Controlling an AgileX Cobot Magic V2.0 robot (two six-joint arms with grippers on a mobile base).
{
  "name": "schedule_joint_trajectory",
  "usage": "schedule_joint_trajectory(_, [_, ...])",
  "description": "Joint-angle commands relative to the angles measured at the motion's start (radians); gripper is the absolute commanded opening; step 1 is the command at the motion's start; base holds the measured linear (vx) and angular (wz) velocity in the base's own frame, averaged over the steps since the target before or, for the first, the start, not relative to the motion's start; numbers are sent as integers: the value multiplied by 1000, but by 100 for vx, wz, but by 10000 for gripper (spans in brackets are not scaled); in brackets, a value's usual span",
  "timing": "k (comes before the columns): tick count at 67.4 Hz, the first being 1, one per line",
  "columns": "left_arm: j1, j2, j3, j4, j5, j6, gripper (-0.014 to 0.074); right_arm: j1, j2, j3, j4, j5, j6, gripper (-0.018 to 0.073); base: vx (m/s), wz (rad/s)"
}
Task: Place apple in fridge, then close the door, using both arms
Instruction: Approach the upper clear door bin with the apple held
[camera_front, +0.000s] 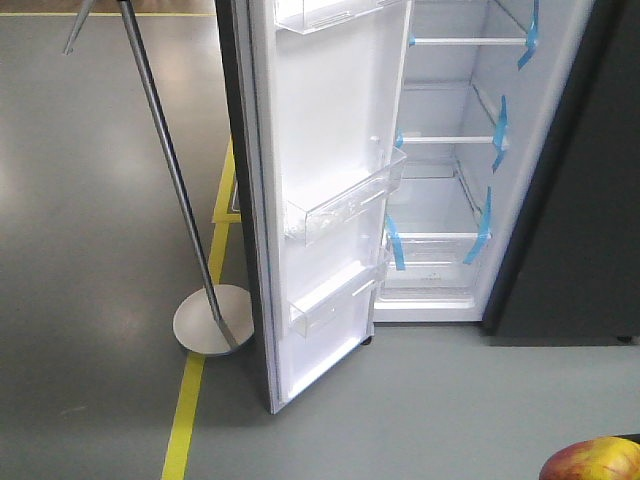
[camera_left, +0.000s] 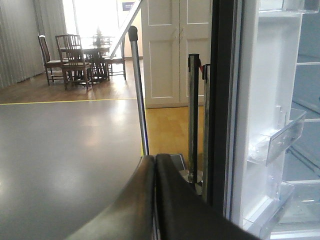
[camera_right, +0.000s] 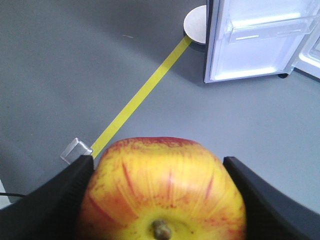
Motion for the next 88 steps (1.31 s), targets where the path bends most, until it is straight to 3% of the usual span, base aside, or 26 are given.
schedule_joint_trajectory(1, [1,-15,-16,-11,-75,0,-6,-2,5,-25,25,-55,-8,150,17,3])
schedule_joint_trajectory(88, [1,-15,-16,-11,-75,0,-6,-2,5,-25,25,-55,-8,150,13,1])
